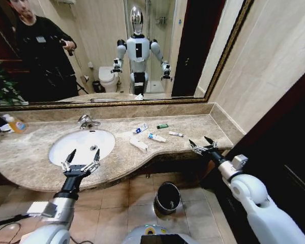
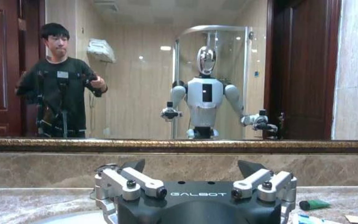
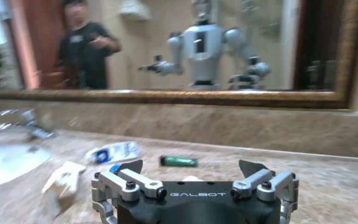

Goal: Pick up the trash from the sink and place it in the trash bin.

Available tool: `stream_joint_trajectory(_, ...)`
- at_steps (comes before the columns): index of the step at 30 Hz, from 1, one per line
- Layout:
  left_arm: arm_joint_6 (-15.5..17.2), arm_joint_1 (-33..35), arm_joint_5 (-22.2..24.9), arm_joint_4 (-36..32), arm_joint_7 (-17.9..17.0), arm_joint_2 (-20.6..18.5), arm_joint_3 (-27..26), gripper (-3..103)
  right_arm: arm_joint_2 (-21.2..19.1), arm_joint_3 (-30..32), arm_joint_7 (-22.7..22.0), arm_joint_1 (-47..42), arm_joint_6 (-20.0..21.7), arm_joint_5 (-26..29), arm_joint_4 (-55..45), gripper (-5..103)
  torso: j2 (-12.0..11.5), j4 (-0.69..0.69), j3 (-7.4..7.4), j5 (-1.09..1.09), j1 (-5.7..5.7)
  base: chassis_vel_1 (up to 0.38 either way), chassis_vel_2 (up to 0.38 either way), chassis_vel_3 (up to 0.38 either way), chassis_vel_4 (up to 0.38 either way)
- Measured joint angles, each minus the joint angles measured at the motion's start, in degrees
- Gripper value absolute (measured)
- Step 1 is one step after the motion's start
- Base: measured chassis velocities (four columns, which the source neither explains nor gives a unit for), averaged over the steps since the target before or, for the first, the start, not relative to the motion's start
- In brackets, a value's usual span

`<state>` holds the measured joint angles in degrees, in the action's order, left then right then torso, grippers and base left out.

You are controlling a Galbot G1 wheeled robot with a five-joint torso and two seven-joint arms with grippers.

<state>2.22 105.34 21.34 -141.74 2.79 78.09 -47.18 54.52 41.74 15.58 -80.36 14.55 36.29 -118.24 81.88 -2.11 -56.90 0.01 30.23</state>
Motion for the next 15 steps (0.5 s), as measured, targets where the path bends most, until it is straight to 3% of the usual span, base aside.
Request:
stream_joint_trajectory(3,0.0,0.0,0.0,0.0,0.0,0.0,0.0,100,-2.0,0.2,6.4,1.6,0.2,0.0,2.8,100,0.0,0.0,0.0,0.0,0.0,0.0,0.0,0.0,0.0)
stream_joint_trajectory(6,0.0,0.0,0.0,0.0,0.0,0.0,0.0,100,-2.7,0.0,8.1,2.7,0.5,0.7,4.1,100,0.0,0.0,0.0,-0.01,0.0,0.0,0.0,0.0,0.0)
stream_joint_trajectory(15,0.0,0.0,0.0,0.0,0.0,0.0,0.0,100,-2.9,-1.5,6.9,4.8,0.5,2.0,5.3,100,0.0,0.0,0.0,0.0,0.0,0.0,0.0,0.0,0.0)
